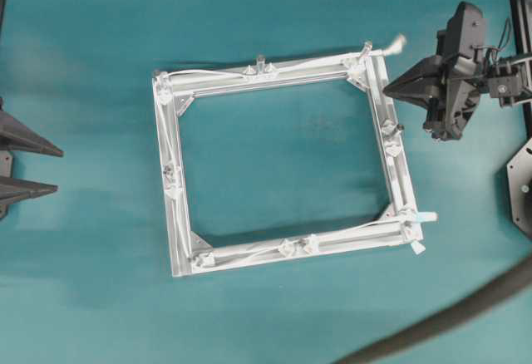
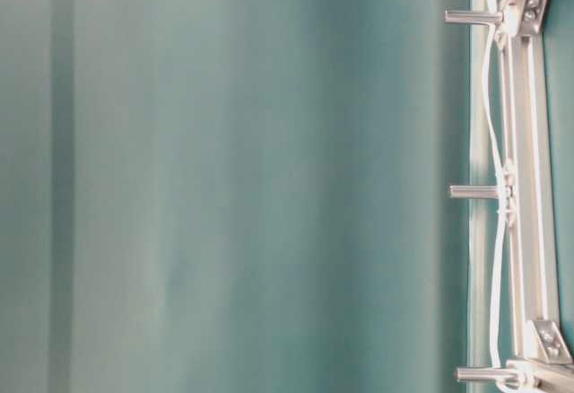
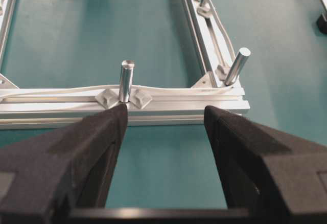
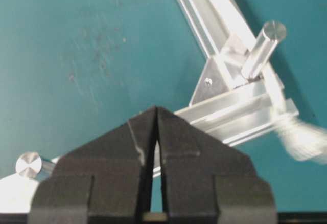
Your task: Move the cable alternately left and right between 8 pins so it hooks onto each one.
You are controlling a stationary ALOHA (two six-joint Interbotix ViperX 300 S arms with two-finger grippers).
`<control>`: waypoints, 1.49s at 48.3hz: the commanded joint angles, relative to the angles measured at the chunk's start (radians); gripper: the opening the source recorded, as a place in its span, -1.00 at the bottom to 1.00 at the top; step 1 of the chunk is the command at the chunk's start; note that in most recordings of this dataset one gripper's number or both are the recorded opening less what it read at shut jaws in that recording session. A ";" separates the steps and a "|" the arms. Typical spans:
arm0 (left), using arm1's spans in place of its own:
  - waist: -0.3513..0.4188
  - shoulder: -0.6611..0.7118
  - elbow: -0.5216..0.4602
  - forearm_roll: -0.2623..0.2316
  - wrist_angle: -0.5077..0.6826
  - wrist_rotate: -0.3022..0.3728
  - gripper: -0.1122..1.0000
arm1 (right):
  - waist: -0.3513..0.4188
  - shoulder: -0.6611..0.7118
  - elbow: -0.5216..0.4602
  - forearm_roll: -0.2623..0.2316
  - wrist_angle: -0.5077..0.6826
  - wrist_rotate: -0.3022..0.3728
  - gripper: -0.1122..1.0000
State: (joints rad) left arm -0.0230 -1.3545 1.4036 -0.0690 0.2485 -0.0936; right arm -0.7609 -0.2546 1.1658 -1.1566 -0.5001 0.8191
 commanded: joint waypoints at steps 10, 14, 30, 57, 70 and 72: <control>-0.005 0.008 -0.012 0.005 -0.006 -0.006 0.34 | -0.002 -0.009 -0.031 0.008 0.048 -0.011 -0.05; -0.003 0.008 -0.012 0.003 -0.006 -0.006 0.34 | -0.002 -0.023 -0.025 0.008 0.067 -0.012 0.10; -0.005 0.008 -0.012 0.003 -0.006 -0.006 0.34 | -0.003 -0.181 0.020 0.011 0.123 -0.037 0.12; -0.003 0.008 -0.011 0.003 -0.005 -0.006 0.34 | -0.005 -0.331 0.117 0.048 -0.115 -0.037 0.12; -0.005 0.008 -0.012 0.003 -0.005 -0.006 0.34 | 0.046 -0.472 0.209 0.061 -0.118 0.028 0.12; -0.003 0.008 -0.011 0.003 -0.005 -0.006 0.34 | 0.066 -0.477 0.221 0.081 -0.118 0.034 0.12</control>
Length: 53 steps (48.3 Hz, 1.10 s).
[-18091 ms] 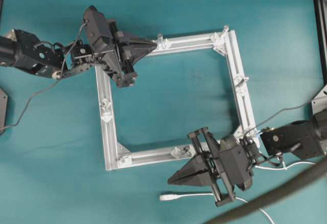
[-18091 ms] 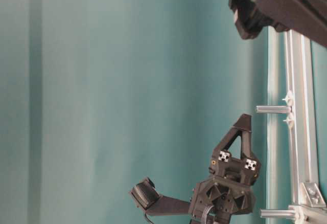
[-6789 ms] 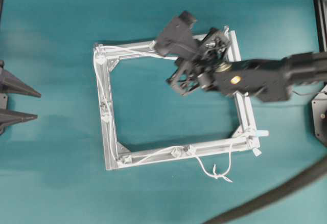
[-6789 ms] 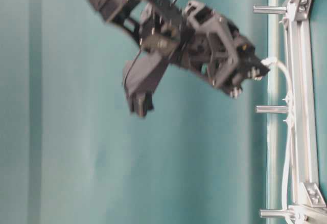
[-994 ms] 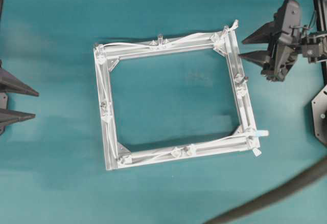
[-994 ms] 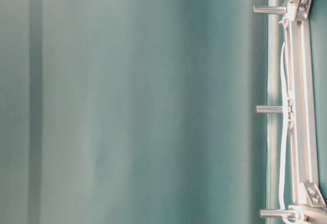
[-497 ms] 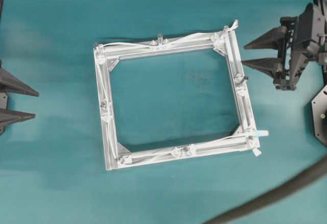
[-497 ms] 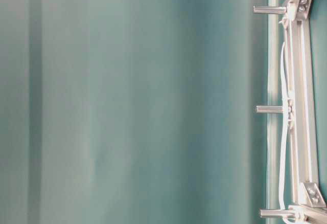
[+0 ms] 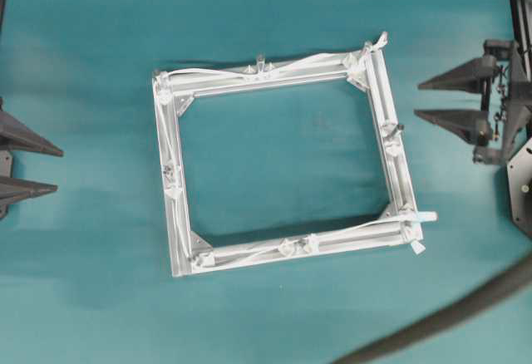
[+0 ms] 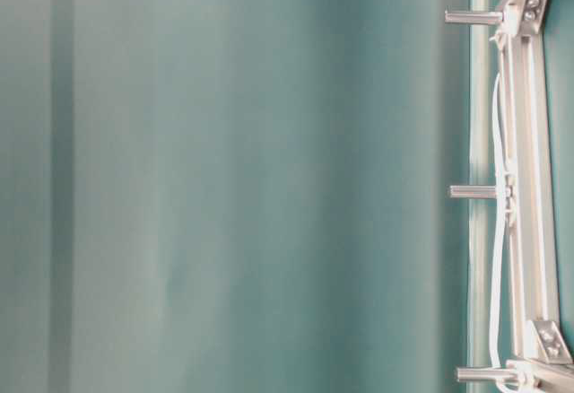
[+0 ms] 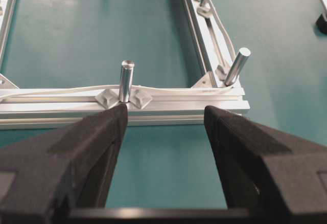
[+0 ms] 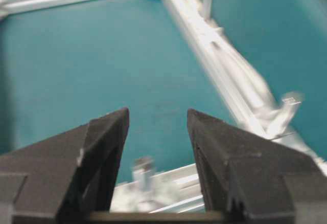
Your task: Move the cable alternately left and right between 8 pins so it hooks onto each one.
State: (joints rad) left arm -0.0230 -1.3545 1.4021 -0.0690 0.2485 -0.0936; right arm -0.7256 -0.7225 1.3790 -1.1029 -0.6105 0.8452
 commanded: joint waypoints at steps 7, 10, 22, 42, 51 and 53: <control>-0.003 0.008 -0.011 0.003 -0.006 -0.006 0.34 | 0.117 -0.035 0.051 0.124 -0.002 0.006 0.12; -0.003 0.008 -0.011 0.003 -0.005 -0.006 0.34 | 0.147 -0.060 0.064 0.161 0.006 0.005 0.12; -0.003 0.008 -0.009 0.003 -0.005 -0.006 0.34 | 0.244 -0.230 0.097 0.245 0.143 0.000 0.12; -0.005 0.008 -0.009 0.003 -0.005 -0.006 0.34 | 0.476 -0.377 0.149 0.482 0.360 -0.109 0.12; -0.003 0.008 -0.011 0.005 -0.005 -0.006 0.34 | 0.506 -0.403 0.149 0.532 0.405 -0.184 0.11; -0.003 0.008 -0.009 0.003 -0.005 -0.006 0.34 | 0.506 -0.411 0.150 0.535 0.408 -0.190 0.11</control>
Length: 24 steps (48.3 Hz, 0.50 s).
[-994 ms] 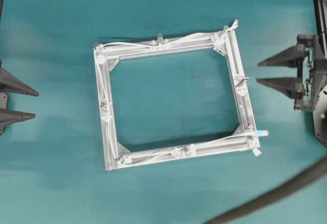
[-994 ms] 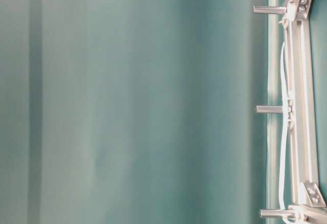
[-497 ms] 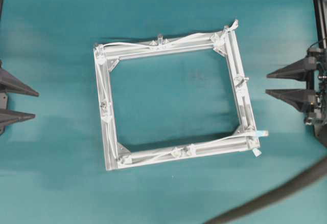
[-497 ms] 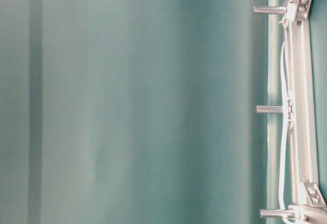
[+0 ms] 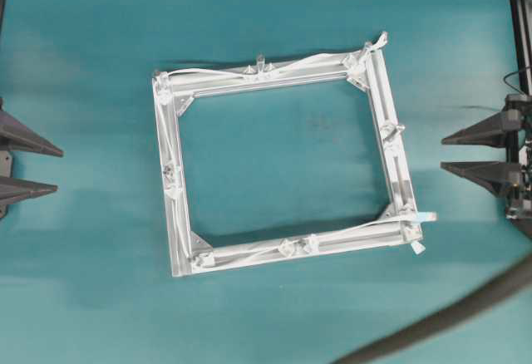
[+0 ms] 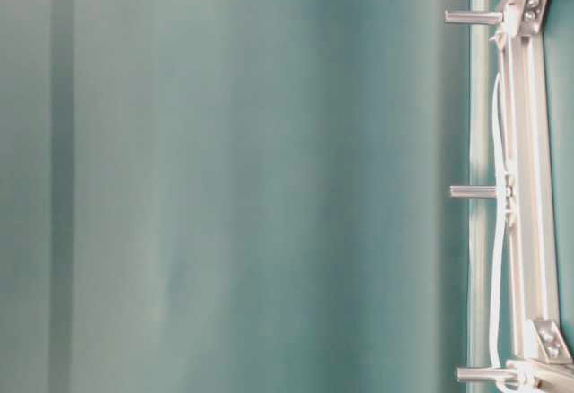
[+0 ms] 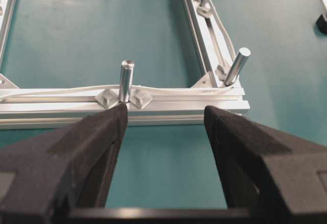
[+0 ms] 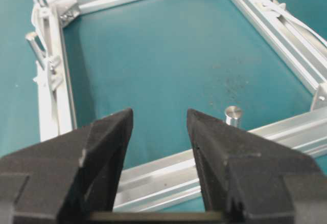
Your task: Move the cable alternately left and right between 8 pins so it hooks onto each one.
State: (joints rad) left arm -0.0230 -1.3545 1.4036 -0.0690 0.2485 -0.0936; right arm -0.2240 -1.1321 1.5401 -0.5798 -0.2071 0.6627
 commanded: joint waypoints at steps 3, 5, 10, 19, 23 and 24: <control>-0.003 0.009 -0.012 0.003 -0.005 -0.006 0.34 | 0.006 -0.009 -0.009 0.012 0.009 -0.008 0.11; -0.003 0.008 -0.012 0.003 -0.005 -0.006 0.34 | 0.006 -0.014 -0.006 0.011 0.011 -0.008 0.11; -0.003 0.008 -0.011 0.003 -0.006 -0.006 0.34 | 0.006 -0.026 0.000 0.012 0.015 -0.008 0.11; -0.003 0.008 -0.012 0.003 -0.005 -0.006 0.34 | 0.005 -0.057 0.012 0.011 0.041 0.002 0.11; -0.003 0.008 -0.011 0.003 -0.005 -0.006 0.34 | 0.012 -0.069 0.018 0.012 0.040 0.002 0.12; -0.003 0.008 -0.011 0.003 -0.005 -0.006 0.34 | 0.015 -0.072 0.020 0.011 0.040 0.002 0.12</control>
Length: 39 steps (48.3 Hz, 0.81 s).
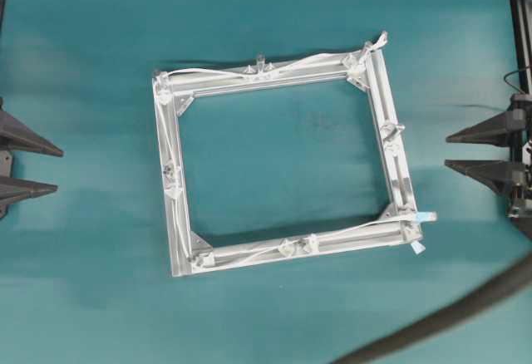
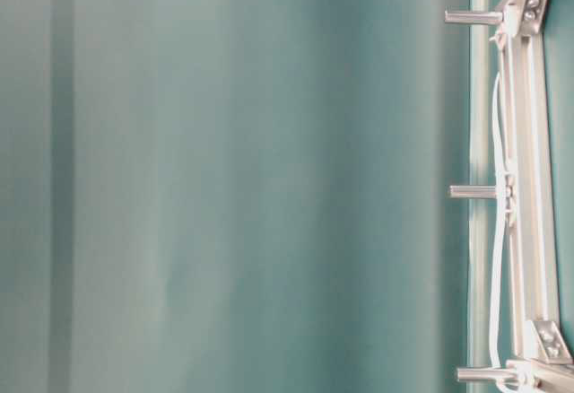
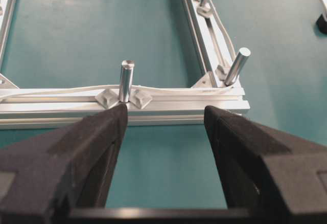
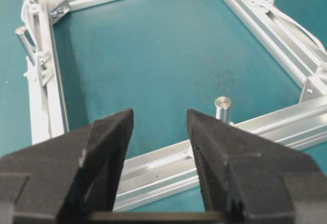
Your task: Move the cable alternately left and right between 8 pins so it hooks onto each one.
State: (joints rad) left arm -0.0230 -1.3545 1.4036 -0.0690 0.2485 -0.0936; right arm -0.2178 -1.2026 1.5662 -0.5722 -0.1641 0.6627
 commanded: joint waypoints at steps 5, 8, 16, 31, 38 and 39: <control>-0.003 0.008 -0.012 0.003 -0.005 -0.006 0.34 | 0.035 -0.020 0.000 0.005 -0.002 0.002 0.12; -0.003 0.008 -0.011 0.003 -0.005 -0.006 0.34 | 0.046 -0.029 0.005 0.005 0.002 0.002 0.12; -0.003 0.008 -0.011 0.003 -0.006 -0.006 0.34 | 0.046 -0.031 0.011 0.003 0.002 0.003 0.12; -0.003 0.008 -0.011 0.003 -0.005 -0.006 0.34 | 0.046 -0.049 0.005 -0.020 0.101 0.005 0.12; -0.003 0.008 -0.012 0.003 -0.005 -0.006 0.34 | 0.046 -0.092 -0.006 -0.021 0.146 0.003 0.12; -0.003 0.008 -0.012 0.003 -0.005 -0.006 0.34 | 0.046 -0.098 -0.006 -0.021 0.153 0.005 0.12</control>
State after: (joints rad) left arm -0.0230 -1.3545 1.4036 -0.0690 0.2485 -0.0936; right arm -0.1718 -1.2916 1.5677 -0.5844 -0.0291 0.6657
